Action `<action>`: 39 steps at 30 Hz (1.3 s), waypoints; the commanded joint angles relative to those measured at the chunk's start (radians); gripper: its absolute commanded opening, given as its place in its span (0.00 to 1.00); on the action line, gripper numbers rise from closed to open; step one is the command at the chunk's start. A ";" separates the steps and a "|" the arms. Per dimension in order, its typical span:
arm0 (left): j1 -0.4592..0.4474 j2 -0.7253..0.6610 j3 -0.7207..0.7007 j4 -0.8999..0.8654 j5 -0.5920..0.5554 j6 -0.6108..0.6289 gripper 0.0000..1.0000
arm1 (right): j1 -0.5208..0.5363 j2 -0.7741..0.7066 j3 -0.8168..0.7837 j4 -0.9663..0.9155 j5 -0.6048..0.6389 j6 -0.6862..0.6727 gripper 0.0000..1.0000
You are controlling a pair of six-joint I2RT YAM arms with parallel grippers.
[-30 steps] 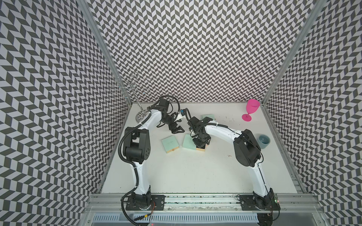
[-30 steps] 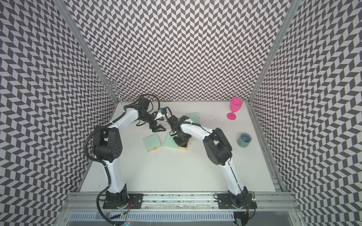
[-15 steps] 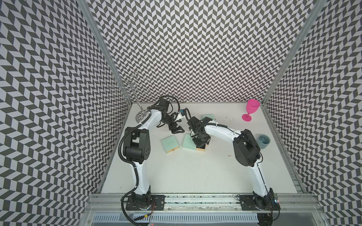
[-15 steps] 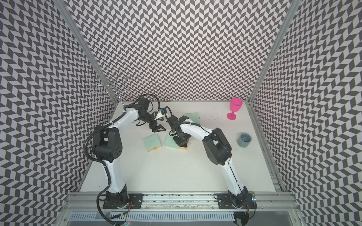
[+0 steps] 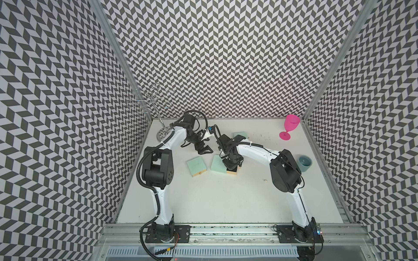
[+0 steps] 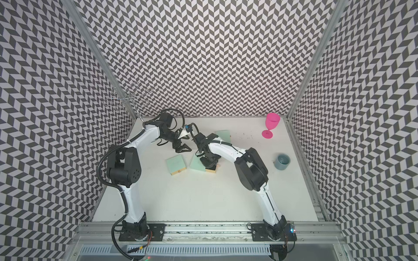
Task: Place the earrings into the drawer-style jewelry box
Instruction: Insert the earring into the inner lining.
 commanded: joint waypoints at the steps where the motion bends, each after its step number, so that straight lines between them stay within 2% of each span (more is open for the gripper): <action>1: 0.002 0.010 0.024 -0.013 0.028 0.023 0.97 | 0.008 -0.053 -0.023 -0.016 0.012 0.005 0.15; 17: 0.000 0.008 0.015 -0.013 0.024 0.024 0.96 | 0.008 -0.034 -0.021 -0.005 -0.014 -0.006 0.03; 39: 0.006 0.007 0.006 -0.012 0.016 0.021 0.97 | 0.008 0.007 -0.056 0.070 -0.031 -0.032 0.00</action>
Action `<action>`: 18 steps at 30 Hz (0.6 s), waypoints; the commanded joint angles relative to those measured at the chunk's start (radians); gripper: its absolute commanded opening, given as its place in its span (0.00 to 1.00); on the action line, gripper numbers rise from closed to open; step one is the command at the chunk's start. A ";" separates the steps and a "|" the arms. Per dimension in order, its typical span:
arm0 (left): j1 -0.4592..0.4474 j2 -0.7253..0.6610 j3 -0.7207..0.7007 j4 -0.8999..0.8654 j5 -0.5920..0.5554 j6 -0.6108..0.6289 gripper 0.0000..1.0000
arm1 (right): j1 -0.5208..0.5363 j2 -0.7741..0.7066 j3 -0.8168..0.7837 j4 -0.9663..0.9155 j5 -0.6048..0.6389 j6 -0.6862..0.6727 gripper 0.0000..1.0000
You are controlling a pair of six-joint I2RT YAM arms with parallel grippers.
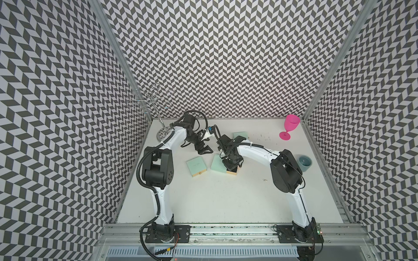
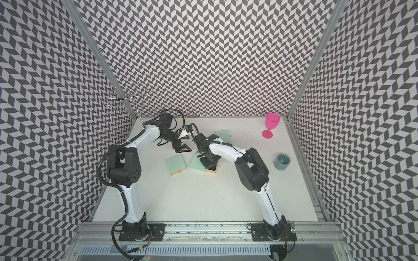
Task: Place the earrings into the drawer-style jewelry box
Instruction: Insert the earring into the inner lining.
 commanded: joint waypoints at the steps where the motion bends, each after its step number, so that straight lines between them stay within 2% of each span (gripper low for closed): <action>1: 0.006 0.009 0.007 -0.012 0.018 0.018 0.97 | 0.008 0.018 -0.023 0.013 -0.014 -0.016 0.00; 18: 0.004 0.007 0.003 -0.008 0.017 0.015 0.97 | 0.008 0.038 -0.057 0.050 -0.026 -0.019 0.00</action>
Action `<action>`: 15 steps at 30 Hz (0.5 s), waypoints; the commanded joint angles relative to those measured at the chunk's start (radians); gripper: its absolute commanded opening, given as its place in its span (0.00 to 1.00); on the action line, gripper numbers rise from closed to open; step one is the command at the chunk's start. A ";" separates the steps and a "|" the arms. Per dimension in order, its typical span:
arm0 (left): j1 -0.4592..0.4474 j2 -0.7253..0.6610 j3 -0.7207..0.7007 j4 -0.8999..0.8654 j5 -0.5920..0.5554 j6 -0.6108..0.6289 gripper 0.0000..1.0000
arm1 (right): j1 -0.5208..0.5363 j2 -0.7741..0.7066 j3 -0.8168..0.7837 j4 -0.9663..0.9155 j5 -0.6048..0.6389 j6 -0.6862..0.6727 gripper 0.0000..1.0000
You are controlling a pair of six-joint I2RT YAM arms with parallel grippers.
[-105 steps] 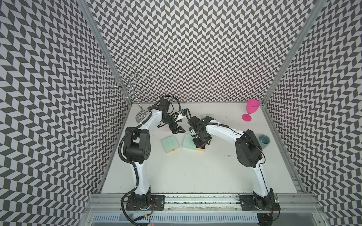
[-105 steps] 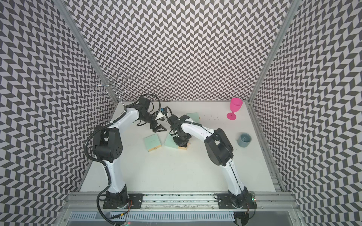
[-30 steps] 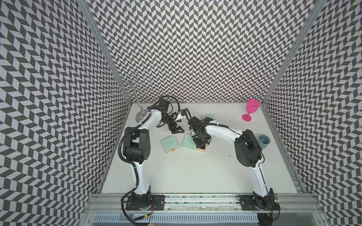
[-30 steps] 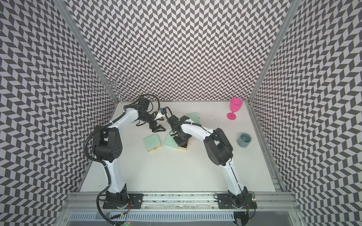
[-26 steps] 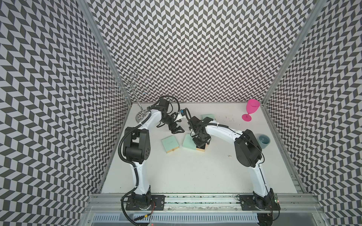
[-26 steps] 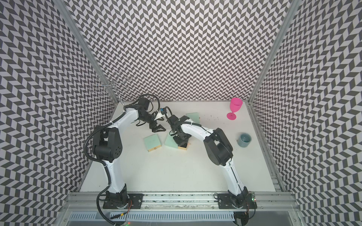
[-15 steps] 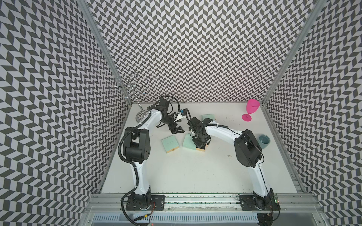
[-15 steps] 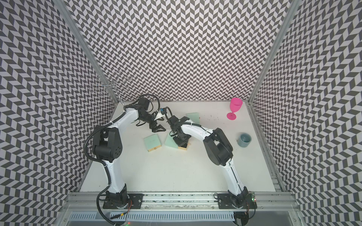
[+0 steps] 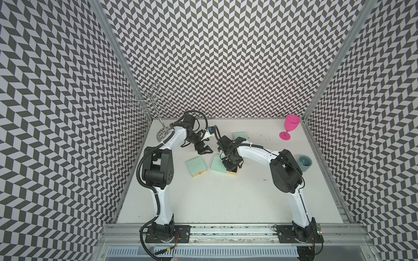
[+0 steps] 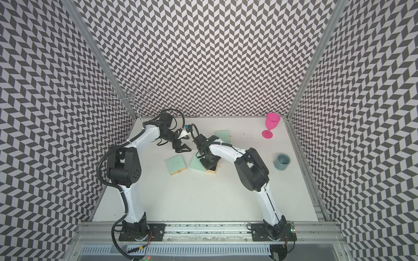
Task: Place the earrings into the drawer-style jewelry box
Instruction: Insert the earring into the inner lining.
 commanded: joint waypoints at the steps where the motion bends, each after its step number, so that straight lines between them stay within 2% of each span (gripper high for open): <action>1: 0.004 0.007 0.003 -0.008 0.024 0.015 0.97 | 0.008 0.039 -0.033 0.017 -0.012 -0.013 0.00; 7: 0.004 0.008 0.004 -0.003 0.024 0.015 0.97 | 0.008 0.038 -0.051 0.027 -0.020 -0.017 0.02; 15: 0.005 0.002 0.012 -0.002 0.023 0.019 0.96 | 0.008 -0.005 -0.014 -0.003 0.041 -0.005 0.12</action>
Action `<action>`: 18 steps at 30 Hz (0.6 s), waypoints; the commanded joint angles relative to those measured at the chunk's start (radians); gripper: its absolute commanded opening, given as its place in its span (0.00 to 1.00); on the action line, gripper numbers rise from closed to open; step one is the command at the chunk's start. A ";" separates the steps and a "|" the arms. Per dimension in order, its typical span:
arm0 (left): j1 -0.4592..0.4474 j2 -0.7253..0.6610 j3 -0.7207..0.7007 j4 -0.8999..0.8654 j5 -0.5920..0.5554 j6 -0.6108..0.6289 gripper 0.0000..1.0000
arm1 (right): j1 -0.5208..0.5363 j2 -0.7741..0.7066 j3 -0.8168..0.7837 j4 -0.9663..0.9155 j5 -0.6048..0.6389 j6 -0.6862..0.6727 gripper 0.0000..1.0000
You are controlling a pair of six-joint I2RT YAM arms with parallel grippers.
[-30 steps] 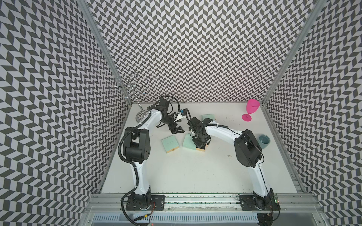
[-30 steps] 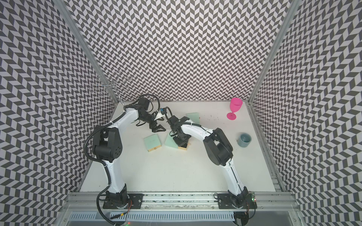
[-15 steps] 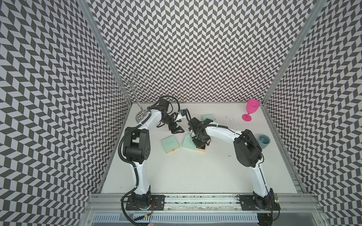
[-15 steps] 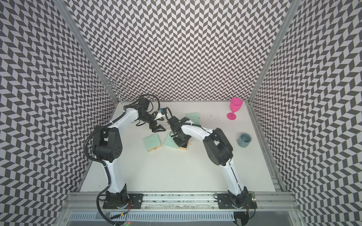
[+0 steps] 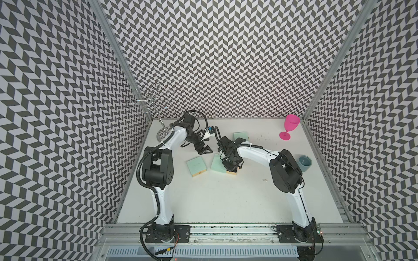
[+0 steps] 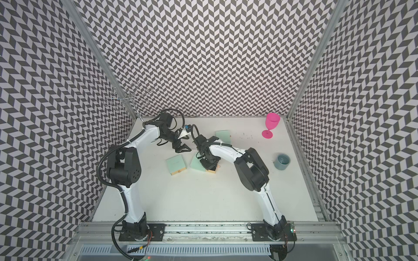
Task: Place the earrings into the drawer-style jewelry box
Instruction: Insert the earring into the inner lining.
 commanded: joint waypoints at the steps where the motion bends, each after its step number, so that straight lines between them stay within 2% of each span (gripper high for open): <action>1: 0.002 0.004 0.013 -0.004 0.026 0.019 0.97 | 0.008 -0.013 0.010 -0.029 0.042 0.000 0.13; 18: -0.001 -0.017 0.022 -0.009 0.015 0.029 0.97 | 0.010 -0.086 0.075 -0.127 0.086 0.017 0.18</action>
